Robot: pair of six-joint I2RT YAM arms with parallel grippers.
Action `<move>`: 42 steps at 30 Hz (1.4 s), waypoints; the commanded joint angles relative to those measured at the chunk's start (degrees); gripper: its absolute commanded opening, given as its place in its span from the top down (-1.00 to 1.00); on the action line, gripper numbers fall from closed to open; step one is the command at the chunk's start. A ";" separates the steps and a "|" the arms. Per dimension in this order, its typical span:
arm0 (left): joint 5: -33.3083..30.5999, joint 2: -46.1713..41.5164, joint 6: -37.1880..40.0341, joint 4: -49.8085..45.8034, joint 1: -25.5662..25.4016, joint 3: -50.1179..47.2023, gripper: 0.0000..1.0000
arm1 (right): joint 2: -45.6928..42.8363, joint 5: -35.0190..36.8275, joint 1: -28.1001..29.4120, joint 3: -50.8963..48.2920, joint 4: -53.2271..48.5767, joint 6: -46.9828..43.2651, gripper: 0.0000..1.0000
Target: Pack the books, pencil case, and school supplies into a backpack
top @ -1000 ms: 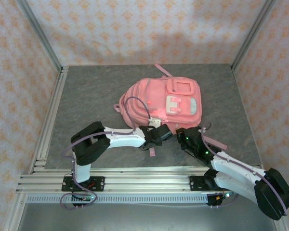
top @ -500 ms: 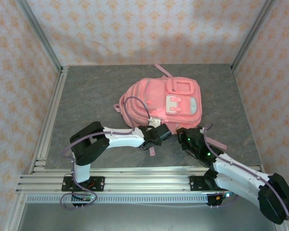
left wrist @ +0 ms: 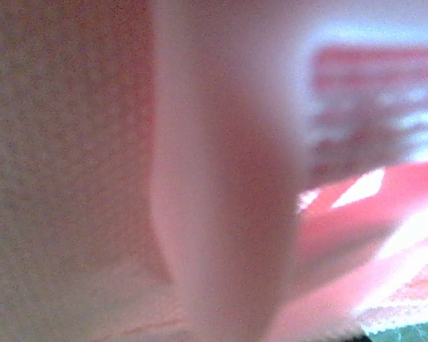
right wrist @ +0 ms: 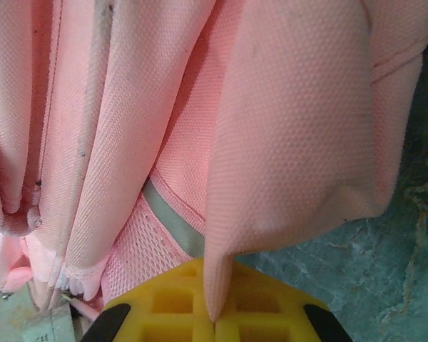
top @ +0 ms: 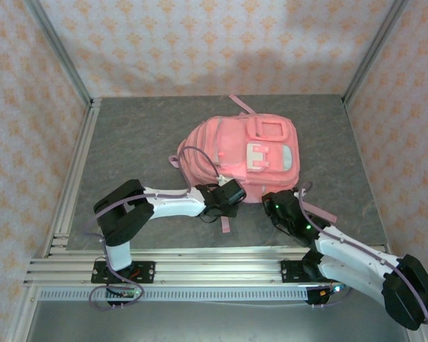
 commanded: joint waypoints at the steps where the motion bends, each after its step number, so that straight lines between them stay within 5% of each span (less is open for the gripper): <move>1: -0.01 -2.41 0.78 -3.39 1.27 -2.26 1.00 | -0.64 6.97 -0.26 1.30 -8.89 -2.70 1.00; 11: 3.73 -4.10 1.65 -0.49 3.84 -5.78 1.00 | 1.40 4.09 -2.32 3.04 -8.42 -6.76 1.00; 18: 5.80 -4.49 2.18 2.24 3.80 -6.57 1.00 | 1.00 -0.99 -1.82 9.47 -17.17 -4.92 -0.12; 27: 11.00 -4.87 2.62 7.36 3.76 -8.15 1.00 | 1.77 -1.02 5.22 7.70 -9.29 8.87 -0.39; 35: 11.63 -7.16 2.73 7.30 2.50 -9.01 1.00 | 14.95 -0.28 3.83 9.32 -2.16 6.43 -0.33; 42: 12.29 -2.98 2.72 6.49 -0.98 -5.27 1.00 | 20.21 -1.44 -1.97 9.94 -1.08 -3.17 0.35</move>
